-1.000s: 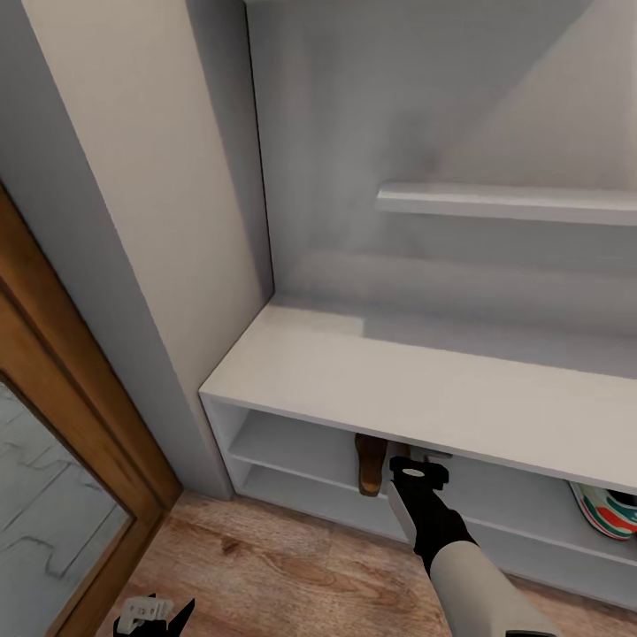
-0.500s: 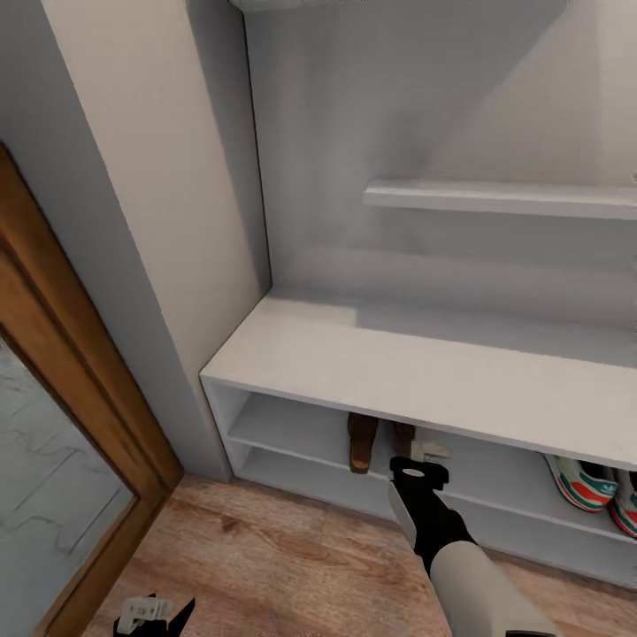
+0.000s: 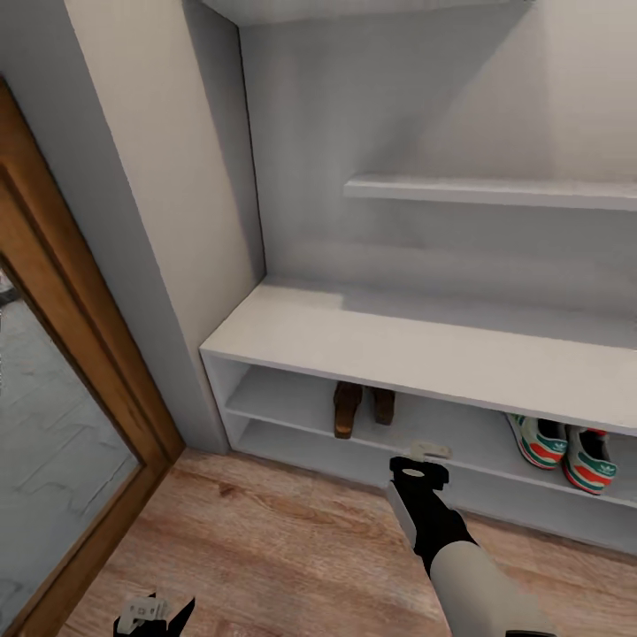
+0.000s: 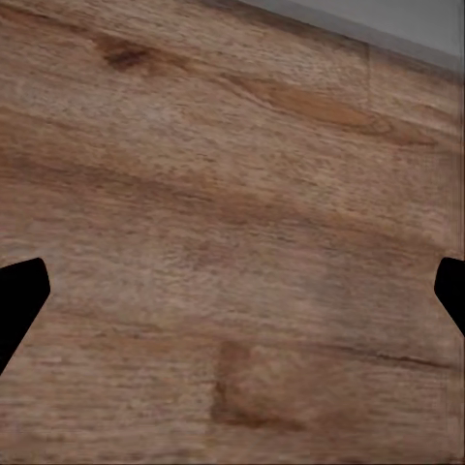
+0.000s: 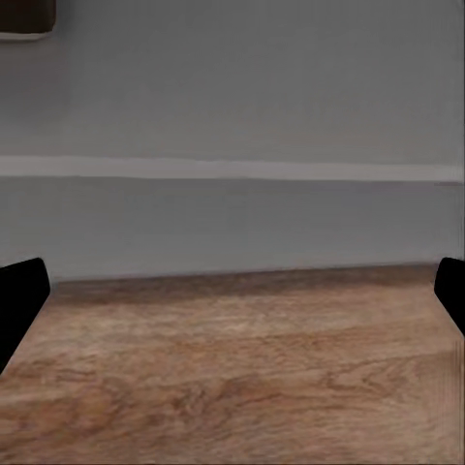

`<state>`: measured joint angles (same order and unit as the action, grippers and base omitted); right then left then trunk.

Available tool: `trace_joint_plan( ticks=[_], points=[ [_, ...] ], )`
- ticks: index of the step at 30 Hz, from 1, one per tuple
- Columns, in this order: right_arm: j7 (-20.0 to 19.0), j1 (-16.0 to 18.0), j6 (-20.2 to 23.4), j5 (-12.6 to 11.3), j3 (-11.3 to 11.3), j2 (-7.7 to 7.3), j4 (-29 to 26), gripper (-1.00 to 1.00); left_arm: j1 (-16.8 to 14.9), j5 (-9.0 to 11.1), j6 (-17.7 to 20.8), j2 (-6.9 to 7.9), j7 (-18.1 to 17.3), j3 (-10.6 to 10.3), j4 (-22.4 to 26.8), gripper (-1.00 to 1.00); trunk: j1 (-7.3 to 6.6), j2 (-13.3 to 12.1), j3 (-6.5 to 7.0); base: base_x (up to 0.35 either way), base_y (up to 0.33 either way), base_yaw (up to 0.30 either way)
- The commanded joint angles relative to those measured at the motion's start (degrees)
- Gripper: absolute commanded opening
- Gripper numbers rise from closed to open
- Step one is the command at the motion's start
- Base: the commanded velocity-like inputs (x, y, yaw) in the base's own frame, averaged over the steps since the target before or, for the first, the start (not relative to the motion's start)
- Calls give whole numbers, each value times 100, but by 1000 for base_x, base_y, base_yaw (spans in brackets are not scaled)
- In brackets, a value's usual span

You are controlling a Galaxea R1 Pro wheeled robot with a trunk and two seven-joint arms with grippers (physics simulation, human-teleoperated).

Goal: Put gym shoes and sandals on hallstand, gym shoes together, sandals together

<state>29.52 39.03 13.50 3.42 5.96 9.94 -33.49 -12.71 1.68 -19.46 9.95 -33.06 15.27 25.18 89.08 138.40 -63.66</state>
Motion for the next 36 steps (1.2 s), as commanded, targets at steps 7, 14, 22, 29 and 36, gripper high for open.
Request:
trace_joint_plan(
  ticks=[7,14,22,29,36],
  points=[
    [1,0,47,43,19,6,-5,100,-4,17,0,-2,-51,29,-5,100,-4,2,-5,-299,-113,0],
    [-4,-7,27,53,19,6,44,100,-4,17,-4,-2,-47,34,-5,100,-4,2,-5,-302,-113,0],
    [-7,-16,-137,62,23,6,636,100,-4,17,-5,5,-43,50,-5,100,-4,2,-5,-304,-113,0],
    [-11,-21,-757,71,24,6,1269,100,-4,23,-5,7,-39,60,-5,100,-4,2,-5,-305,-113,0],
    [-22,-22,-1809,80,17,6,2244,100,-4,41,-6,7,-11,70,-5,100,-4,2,-5,-305,-110,0]
  ],
)
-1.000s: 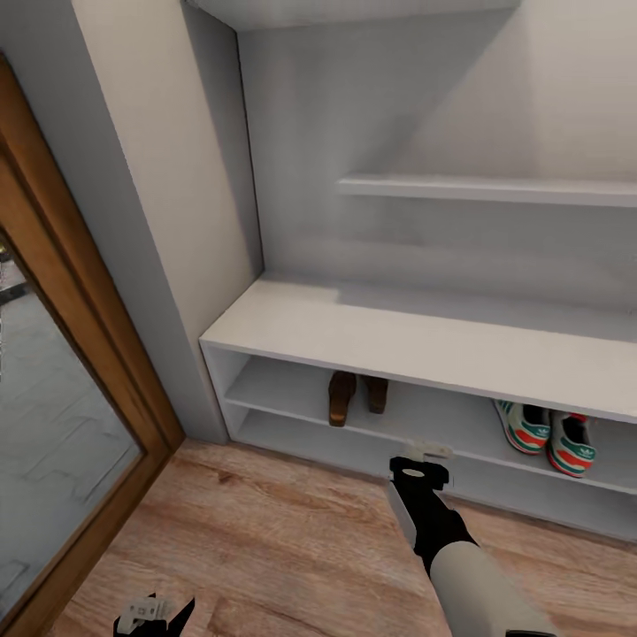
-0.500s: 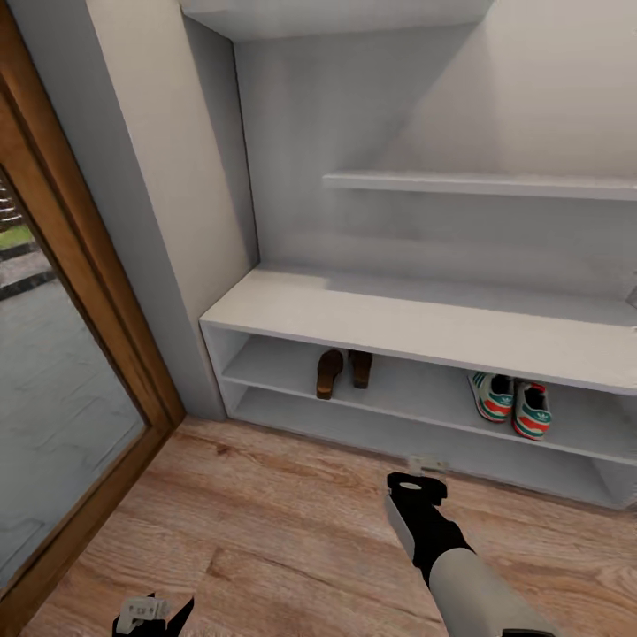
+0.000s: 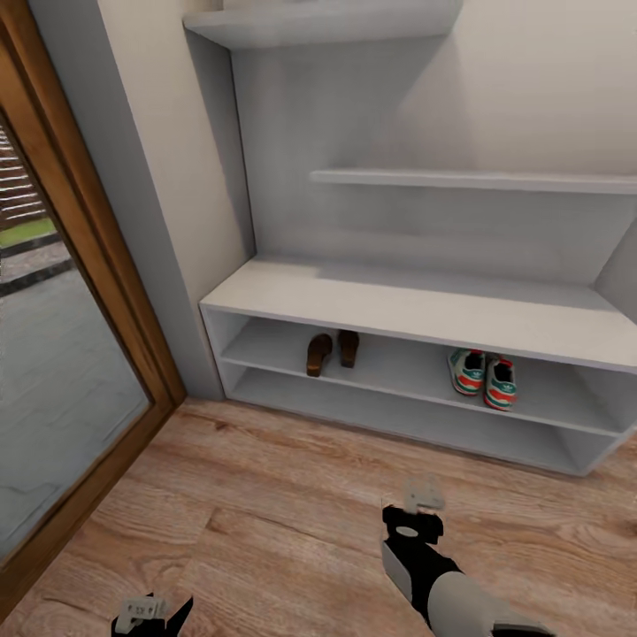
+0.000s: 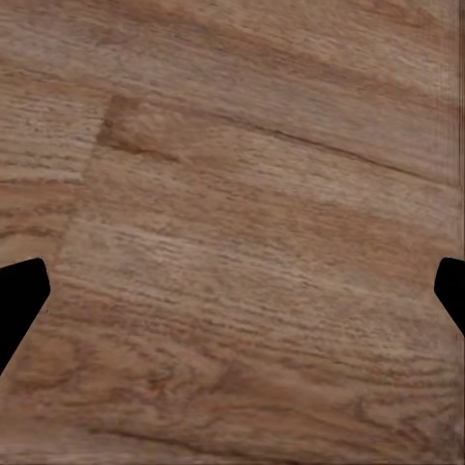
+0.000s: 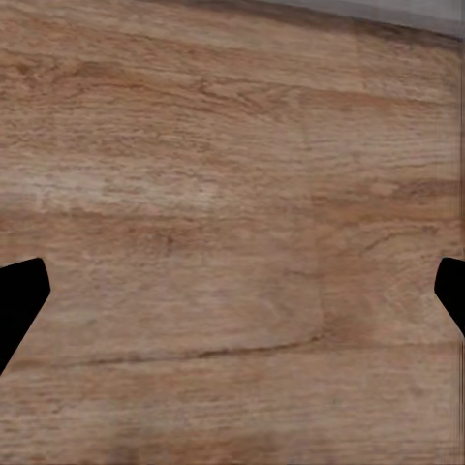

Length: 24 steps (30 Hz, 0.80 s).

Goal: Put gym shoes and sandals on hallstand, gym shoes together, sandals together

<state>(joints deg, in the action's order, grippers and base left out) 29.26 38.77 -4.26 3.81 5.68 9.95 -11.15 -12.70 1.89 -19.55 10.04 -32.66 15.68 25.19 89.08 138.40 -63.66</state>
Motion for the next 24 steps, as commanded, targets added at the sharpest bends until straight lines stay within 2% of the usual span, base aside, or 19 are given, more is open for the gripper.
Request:
trace_joint_plan(
  ticks=[1,8,9,10,19,22,24],
  points=[
    [2,3,-144,43,43,-8,139,100,-4,23,4,-2,-49,29,-5,100,-4,2,-4,-305,-102,0],
    [-119,-8,-933,58,39,-191,808,100,-4,37,4,-2,-39,31,-5,100,-4,2,-4,-258,-77,0],
    [-283,-57,-1106,69,39,-297,885,100,-4,38,4,-2,-35,31,-5,100,-4,2,-4,-72,-19,0],
    [-358,-86,-1144,77,39,-340,901,100,-4,38,2,-2,-34,31,-5,100,-4,2,-4,-57,-15,0],
    [-1326,-398,-1298,117,38,-842,940,100,3,44,-42,26,-32,32,-11,100,-4,2,-4,-20,-5,0],
    [-1586,-450,-1316,118,38,-1200,945,100,4,47,-162,17,-20,37,-29,100,-4,2,-4,-3,-1,0],
    [-1622,-461,-1318,119,38,-1304,946,100,5,47,-186,13,4,37,-32,100,-4,2,-4,-1,0,0]
  ],
)
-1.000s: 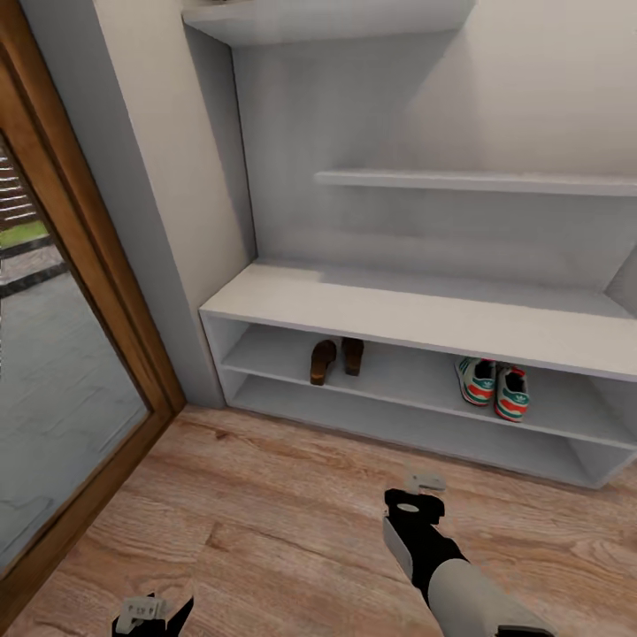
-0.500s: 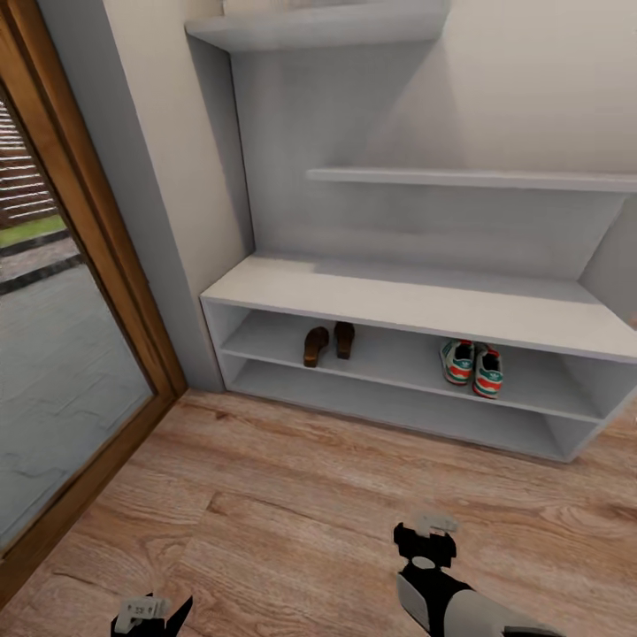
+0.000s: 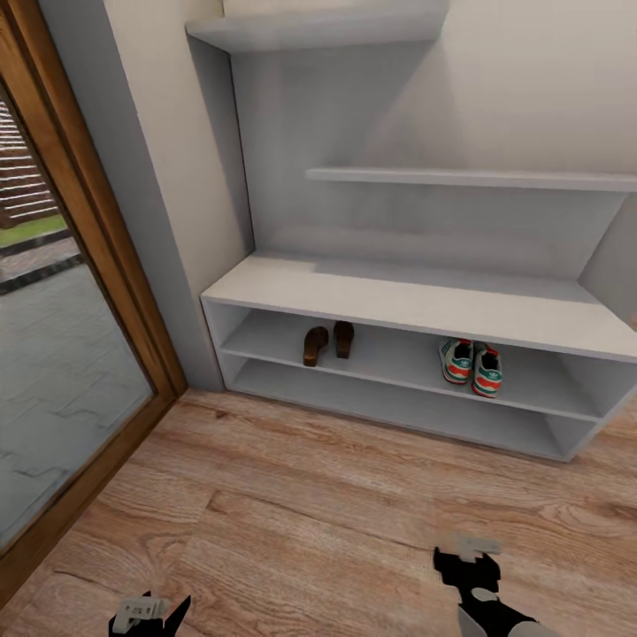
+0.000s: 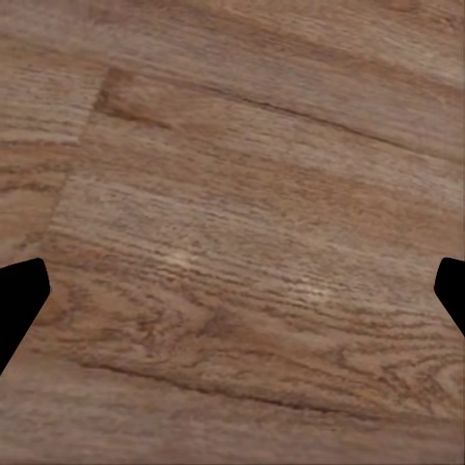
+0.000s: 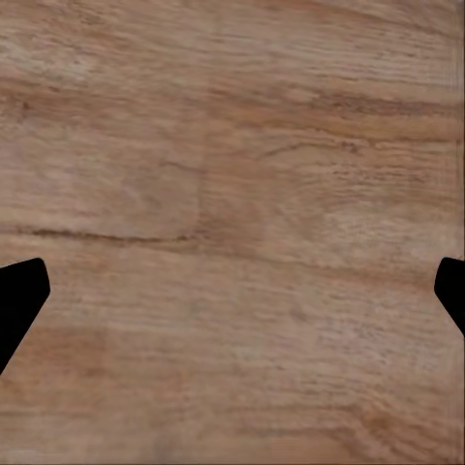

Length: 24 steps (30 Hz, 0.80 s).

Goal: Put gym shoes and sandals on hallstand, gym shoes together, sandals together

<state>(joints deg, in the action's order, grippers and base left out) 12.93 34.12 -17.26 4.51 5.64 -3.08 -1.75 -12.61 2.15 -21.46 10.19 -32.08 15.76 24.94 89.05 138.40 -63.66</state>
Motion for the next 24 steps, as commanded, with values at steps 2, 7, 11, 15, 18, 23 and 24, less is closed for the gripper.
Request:
trace_joint_plan(
  ticks=[2,7,11,15,18,23,24],
  points=[
    [-23,-13,-21,48,42,-116,8,100,-4,22,-19,-5,-13,28,-8,100,-1,2,-4,0,0,0],
    [-60,-194,-325,42,42,-225,13,100,-4,28,-41,13,43,32,-11,100,-1,2,-4,0,0,0],
    [-62,-383,-602,42,42,-218,13,100,-4,31,-48,17,66,34,-15,100,-1,2,-4,0,0,0],
    [-62,-428,-656,42,42,-211,16,100,-4,31,-50,23,75,36,-15,100,-1,2,-4,0,0,0],
    [-62,-445,-675,42,42,-194,17,100,-4,31,-51,22,78,34,-10,100,-67,-119,49,0,0,0],
    [-62,-448,-678,42,42,-182,18,100,-4,31,-52,15,79,33,-10,100,-177,-319,139,0,0,0],
    [-62,-449,-677,42,42,-180,18,100,-4,31,-52,14,79,33,-11,100,-199,-359,157,0,0,0]
  ],
)
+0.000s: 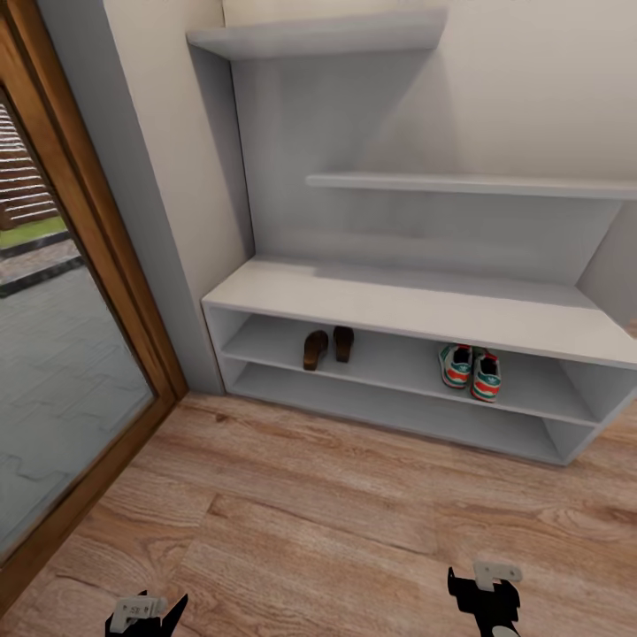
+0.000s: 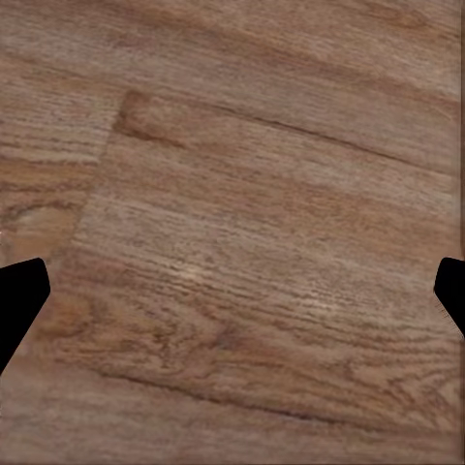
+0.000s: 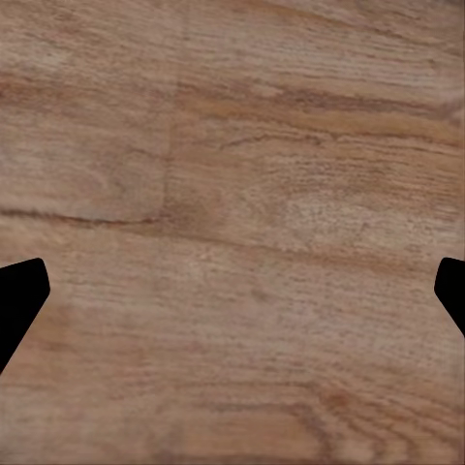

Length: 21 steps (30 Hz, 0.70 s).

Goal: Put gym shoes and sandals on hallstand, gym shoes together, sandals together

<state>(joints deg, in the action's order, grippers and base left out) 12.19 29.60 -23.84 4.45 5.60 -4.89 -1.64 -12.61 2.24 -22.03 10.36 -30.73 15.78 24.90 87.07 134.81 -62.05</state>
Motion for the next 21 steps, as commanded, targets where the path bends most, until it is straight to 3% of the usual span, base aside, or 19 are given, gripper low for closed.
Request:
trace_joint_plan(
  ticks=[1,21],
  points=[
    [11,1,-20,47,46,2,6,100,-4,22,5,-3,-57,30,-7,100,-24,-40,14,0,0,0],
    [22,-2,-16,45,46,11,5,100,-4,14,6,-24,386,27,-11,100,-463,-842,373,0,0,0]
  ],
)
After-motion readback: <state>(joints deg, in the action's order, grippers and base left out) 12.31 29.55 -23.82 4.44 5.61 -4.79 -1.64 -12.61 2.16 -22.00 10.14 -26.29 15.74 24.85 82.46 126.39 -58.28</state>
